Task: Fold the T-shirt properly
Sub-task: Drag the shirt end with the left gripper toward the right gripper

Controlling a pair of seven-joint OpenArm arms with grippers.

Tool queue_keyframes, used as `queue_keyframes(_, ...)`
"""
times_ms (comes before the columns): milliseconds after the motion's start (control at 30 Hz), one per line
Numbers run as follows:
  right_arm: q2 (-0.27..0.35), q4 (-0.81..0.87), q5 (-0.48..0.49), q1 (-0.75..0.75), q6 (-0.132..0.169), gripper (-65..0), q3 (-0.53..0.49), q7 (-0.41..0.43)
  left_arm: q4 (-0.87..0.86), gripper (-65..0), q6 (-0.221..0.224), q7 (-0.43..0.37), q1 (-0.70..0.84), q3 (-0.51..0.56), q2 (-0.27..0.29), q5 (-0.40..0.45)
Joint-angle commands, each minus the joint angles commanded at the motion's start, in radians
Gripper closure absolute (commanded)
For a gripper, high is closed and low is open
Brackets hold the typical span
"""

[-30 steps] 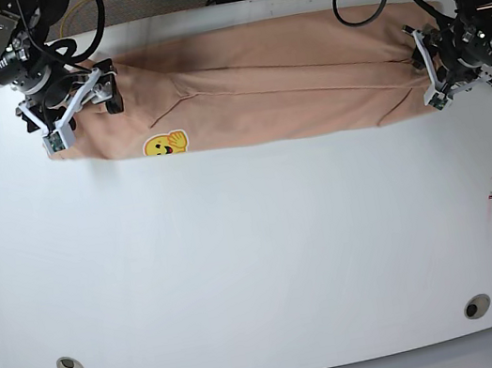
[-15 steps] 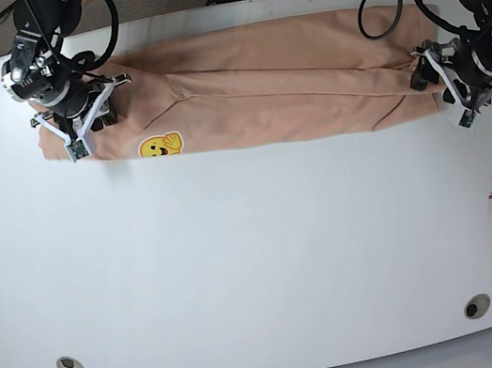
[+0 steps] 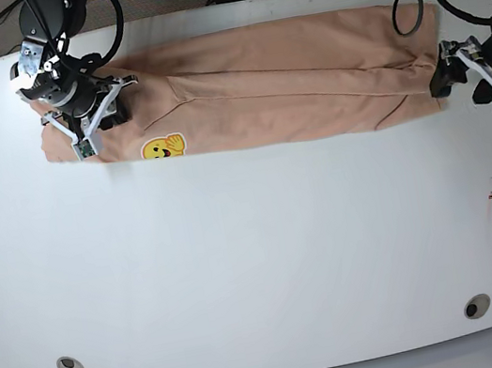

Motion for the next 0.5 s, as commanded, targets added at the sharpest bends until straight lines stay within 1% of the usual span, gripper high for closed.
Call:
queue_keyframes(100,-0.002,0.000,0.002,0.000,0.000,-13.8,0.000,0.000,-0.064,-55.6,0.000,0.000,0.006,0.005,-0.002,-0.018)
queue_keyframes(200,-0.002,-0.002,0.002,-0.002,0.000,-13.8,0.000,0.000,-0.118,-55.6,0.000,0.000,0.006,0.005,0.002,-0.015)
queue_keyframes(367,-0.003,-0.002,0.002,0.003,0.000,-13.8,0.000,0.000,-0.164,-55.6,0.000,0.000,0.003,0.015,0.006,-0.020)
queue_keyframes(500,-0.005,0.000,0.003,-0.003,0.000,-13.5,0.000,0.000,-0.173,-55.4,0.000,0.000,0.005,0.075,0.006,-0.018)
